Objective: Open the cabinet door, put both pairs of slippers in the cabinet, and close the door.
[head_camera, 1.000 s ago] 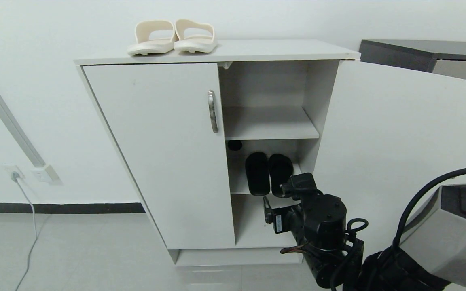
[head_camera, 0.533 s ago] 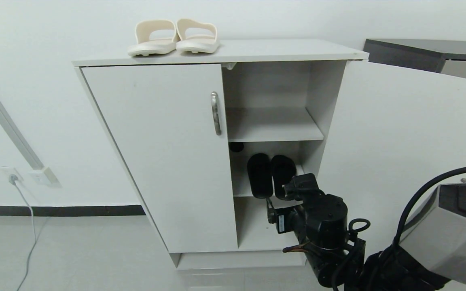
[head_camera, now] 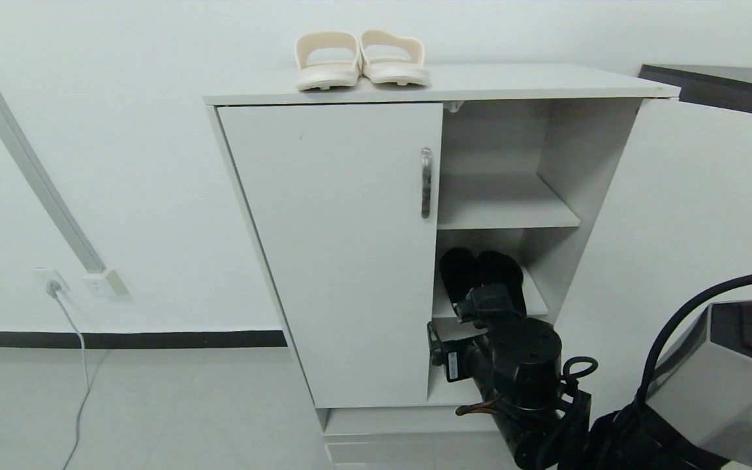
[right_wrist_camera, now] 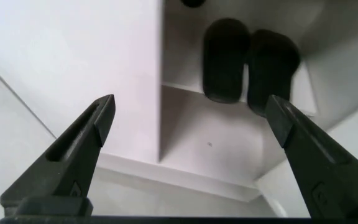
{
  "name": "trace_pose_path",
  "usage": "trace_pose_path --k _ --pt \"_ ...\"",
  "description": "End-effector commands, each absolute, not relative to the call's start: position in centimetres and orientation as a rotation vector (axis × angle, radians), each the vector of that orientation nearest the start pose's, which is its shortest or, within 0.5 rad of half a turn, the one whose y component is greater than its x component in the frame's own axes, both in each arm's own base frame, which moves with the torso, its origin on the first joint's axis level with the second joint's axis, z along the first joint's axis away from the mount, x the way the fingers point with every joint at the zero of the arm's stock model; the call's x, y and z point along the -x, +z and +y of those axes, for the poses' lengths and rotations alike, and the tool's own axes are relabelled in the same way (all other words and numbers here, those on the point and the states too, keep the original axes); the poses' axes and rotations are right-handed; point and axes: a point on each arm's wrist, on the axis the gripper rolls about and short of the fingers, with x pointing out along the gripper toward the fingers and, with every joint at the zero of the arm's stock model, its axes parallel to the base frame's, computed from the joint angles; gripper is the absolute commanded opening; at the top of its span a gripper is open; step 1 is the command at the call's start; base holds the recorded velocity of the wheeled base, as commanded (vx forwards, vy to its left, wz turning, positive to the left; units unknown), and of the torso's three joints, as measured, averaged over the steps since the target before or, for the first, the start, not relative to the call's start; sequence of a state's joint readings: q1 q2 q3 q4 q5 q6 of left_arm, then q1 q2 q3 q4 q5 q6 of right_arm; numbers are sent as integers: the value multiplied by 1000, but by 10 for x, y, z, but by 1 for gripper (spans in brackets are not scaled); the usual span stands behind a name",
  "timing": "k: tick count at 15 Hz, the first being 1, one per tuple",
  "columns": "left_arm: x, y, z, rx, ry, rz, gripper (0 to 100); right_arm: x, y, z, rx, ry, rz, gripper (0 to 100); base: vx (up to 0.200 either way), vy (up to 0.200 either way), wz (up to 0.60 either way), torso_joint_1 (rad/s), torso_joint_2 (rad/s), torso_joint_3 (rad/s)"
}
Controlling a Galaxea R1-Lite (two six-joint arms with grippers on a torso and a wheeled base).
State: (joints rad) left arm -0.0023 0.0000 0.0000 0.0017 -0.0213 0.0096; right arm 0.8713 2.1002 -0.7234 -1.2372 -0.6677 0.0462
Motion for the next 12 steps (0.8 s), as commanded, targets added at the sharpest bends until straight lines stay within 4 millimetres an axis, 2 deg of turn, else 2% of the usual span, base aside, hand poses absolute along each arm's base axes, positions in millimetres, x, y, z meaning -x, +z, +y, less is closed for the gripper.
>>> trace_pose_path --k 1,7,12 --pt "23 75 0 -9 -23 1 0 -240 87 264 53 203 106 100 0 200 0 -2 2 -2" --pt "23 75 0 -9 -23 1 0 -241 89 263 43 199 95 100 0 200 0 5 2 2" --pt "23 75 0 -9 -21 1 0 -245 90 253 46 184 50 100 0 0 0 0 0 0"
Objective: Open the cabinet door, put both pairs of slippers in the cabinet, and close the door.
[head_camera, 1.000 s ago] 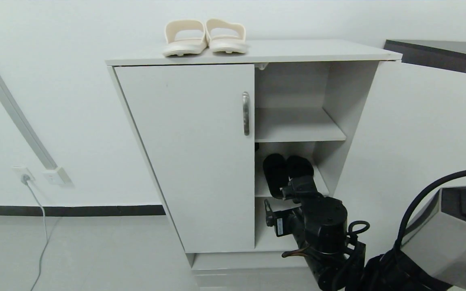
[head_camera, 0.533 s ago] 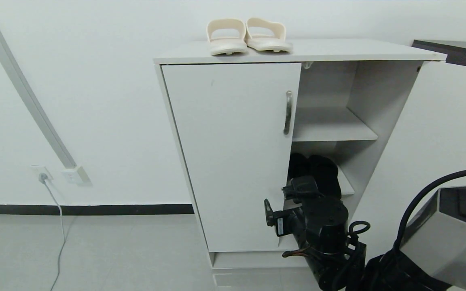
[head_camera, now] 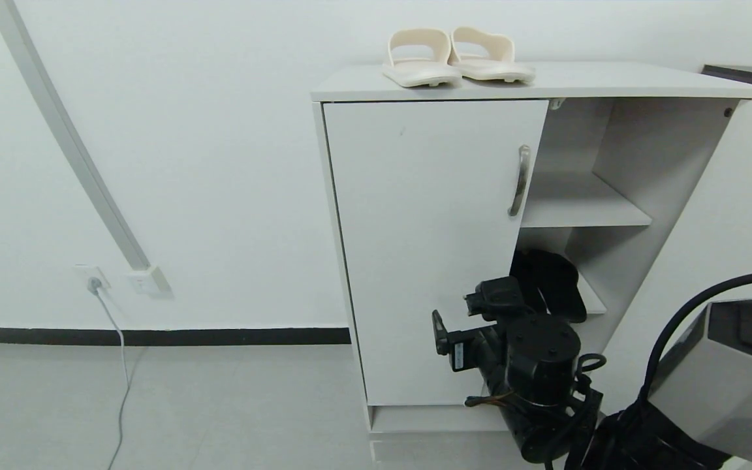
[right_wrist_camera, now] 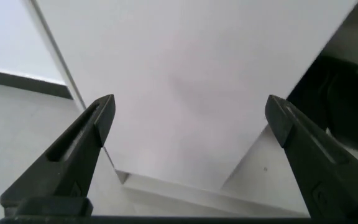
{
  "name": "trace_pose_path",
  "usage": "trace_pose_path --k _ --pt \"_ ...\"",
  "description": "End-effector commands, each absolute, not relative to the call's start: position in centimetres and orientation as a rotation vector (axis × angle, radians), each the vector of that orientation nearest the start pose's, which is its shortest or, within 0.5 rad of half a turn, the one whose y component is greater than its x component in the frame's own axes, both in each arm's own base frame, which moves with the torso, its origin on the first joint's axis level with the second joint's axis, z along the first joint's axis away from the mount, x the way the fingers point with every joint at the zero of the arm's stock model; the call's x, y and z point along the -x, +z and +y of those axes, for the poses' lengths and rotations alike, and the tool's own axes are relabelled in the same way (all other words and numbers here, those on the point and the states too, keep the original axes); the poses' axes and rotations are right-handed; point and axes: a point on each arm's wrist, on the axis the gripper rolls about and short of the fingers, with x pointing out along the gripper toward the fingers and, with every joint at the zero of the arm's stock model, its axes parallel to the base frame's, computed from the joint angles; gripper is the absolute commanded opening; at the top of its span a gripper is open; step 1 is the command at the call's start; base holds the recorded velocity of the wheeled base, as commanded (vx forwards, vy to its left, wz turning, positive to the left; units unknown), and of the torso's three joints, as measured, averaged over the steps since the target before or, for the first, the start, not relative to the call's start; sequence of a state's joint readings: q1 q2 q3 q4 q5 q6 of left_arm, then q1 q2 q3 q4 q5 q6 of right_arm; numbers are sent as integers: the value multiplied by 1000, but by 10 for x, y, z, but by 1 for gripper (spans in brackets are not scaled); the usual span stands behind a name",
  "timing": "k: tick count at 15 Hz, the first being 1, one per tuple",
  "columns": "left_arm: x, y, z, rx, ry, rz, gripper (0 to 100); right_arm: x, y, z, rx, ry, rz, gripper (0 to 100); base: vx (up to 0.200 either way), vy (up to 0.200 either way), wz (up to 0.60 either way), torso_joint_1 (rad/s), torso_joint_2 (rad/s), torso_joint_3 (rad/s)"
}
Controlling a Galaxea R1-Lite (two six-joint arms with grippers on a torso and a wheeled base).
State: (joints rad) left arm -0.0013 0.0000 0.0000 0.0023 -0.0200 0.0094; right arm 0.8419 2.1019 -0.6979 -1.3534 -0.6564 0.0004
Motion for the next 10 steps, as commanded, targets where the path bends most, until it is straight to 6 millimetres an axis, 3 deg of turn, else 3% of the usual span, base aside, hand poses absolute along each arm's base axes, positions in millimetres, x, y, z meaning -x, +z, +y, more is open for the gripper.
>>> trace_pose_path --k 1,10 --pt "23 75 0 -9 -21 1 0 -245 90 253 42 189 38 100 0 0 0 0 0 0" --pt "23 75 0 -9 -23 1 0 -245 86 253 48 207 16 100 0 0 0 0 -12 -21"
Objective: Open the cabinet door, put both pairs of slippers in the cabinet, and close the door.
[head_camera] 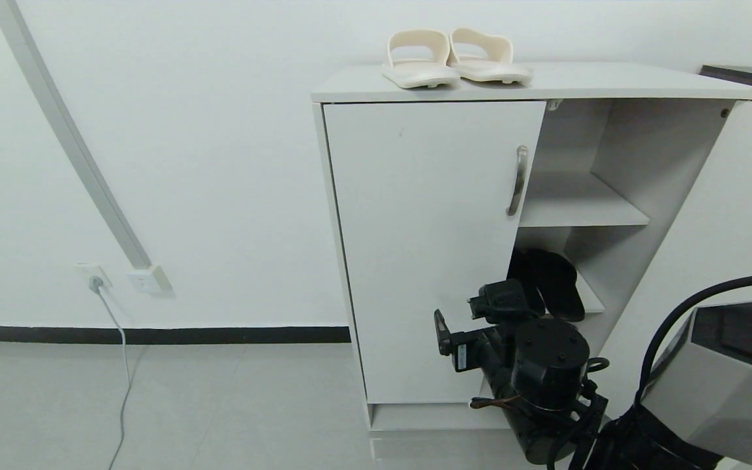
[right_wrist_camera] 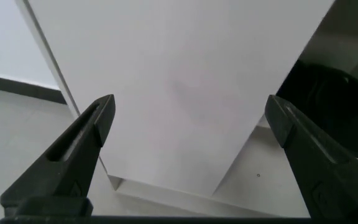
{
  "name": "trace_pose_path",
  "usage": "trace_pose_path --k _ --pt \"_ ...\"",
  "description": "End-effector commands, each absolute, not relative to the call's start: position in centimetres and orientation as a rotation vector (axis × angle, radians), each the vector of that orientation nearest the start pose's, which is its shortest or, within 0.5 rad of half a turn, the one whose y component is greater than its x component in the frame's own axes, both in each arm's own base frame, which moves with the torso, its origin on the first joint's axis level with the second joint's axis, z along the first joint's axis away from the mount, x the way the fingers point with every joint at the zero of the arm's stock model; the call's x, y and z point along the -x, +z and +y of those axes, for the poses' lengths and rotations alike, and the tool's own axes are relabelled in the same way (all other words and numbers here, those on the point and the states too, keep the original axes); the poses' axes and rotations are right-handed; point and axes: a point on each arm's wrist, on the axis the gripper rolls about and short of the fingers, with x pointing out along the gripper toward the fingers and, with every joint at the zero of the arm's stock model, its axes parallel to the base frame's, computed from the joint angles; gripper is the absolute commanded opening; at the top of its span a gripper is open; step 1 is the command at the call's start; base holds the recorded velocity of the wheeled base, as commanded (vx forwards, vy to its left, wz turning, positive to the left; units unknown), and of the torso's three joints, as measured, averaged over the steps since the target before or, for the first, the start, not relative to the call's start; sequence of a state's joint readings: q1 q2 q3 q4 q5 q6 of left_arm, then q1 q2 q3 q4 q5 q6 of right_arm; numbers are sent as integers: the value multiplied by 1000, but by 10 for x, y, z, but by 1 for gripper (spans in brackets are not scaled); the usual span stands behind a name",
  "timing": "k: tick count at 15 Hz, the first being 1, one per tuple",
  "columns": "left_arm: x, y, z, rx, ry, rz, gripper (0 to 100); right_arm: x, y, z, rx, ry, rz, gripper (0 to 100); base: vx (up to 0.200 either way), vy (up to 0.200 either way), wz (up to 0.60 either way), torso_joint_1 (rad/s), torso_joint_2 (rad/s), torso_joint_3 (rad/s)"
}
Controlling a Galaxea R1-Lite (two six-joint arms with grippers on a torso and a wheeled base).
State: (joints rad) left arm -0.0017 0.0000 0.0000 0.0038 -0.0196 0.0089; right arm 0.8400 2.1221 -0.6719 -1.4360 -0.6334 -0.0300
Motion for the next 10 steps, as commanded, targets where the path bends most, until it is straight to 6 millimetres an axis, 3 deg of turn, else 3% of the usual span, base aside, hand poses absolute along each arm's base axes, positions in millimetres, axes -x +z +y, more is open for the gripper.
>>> trace_pose_path --k 1,10 --pt "23 75 0 -9 -21 1 0 -245 87 254 46 207 14 100 0 0 0 12 -271 -281" --pt "23 75 0 -9 -21 1 0 -244 85 254 56 209 18 100 0 0 0 83 -435 -347"
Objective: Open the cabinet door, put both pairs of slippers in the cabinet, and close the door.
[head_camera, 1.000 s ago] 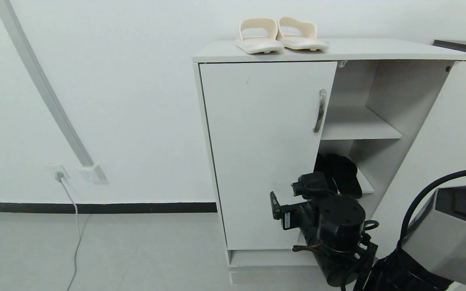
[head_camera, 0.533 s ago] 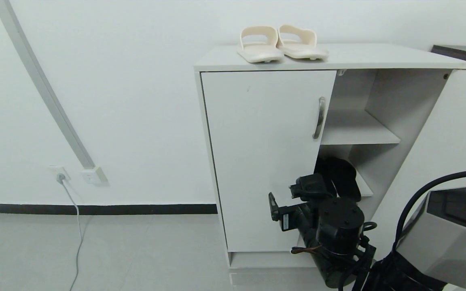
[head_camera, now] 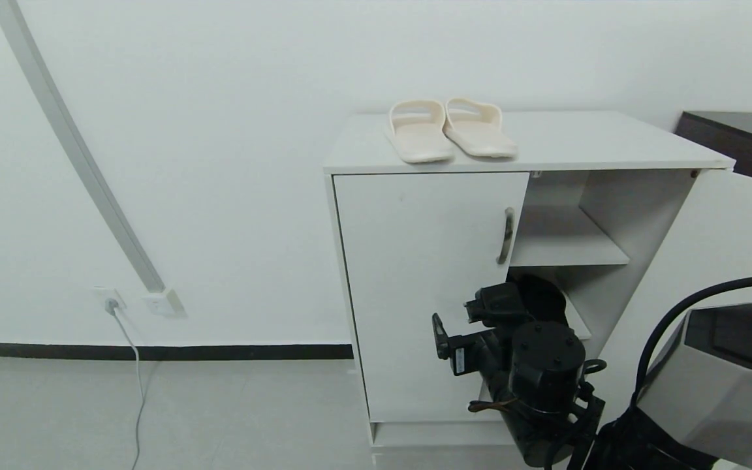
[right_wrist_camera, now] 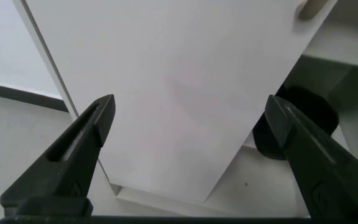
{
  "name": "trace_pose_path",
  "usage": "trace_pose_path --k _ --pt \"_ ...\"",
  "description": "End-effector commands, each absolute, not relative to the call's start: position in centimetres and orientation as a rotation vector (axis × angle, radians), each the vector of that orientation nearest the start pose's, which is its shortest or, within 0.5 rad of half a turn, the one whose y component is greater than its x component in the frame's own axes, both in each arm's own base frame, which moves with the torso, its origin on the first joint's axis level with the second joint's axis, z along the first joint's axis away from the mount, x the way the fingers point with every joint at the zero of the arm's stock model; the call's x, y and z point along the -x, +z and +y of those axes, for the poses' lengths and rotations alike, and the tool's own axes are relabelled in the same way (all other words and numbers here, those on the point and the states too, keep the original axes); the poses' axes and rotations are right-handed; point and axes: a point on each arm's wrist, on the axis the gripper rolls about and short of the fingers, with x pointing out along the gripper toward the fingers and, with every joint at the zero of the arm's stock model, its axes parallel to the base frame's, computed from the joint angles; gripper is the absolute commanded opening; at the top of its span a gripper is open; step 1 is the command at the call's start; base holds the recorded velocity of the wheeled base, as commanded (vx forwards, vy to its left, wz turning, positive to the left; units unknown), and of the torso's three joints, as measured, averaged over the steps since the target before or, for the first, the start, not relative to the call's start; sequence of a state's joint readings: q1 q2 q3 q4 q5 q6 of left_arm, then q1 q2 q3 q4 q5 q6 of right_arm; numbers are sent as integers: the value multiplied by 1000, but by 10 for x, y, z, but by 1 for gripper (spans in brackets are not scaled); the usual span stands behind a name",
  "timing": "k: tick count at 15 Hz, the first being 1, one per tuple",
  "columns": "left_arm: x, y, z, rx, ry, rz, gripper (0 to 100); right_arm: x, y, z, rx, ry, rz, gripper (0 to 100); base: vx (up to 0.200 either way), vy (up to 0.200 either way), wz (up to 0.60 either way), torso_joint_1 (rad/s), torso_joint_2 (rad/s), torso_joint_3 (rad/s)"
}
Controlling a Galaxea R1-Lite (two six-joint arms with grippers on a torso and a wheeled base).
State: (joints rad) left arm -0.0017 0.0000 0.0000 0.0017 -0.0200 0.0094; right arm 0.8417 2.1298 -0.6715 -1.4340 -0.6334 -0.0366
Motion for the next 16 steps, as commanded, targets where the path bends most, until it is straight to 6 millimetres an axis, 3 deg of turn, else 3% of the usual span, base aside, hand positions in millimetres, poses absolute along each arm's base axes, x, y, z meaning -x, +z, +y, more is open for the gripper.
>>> trace_pose_path --k 1,16 --pt "23 75 0 -9 -23 1 0 -244 85 254 56 209 18 100 0 0 0 144 -466 -330" --pt "23 75 0 -9 -21 1 0 -242 83 253 65 212 25 100 0 0 0 193 -509 -321"
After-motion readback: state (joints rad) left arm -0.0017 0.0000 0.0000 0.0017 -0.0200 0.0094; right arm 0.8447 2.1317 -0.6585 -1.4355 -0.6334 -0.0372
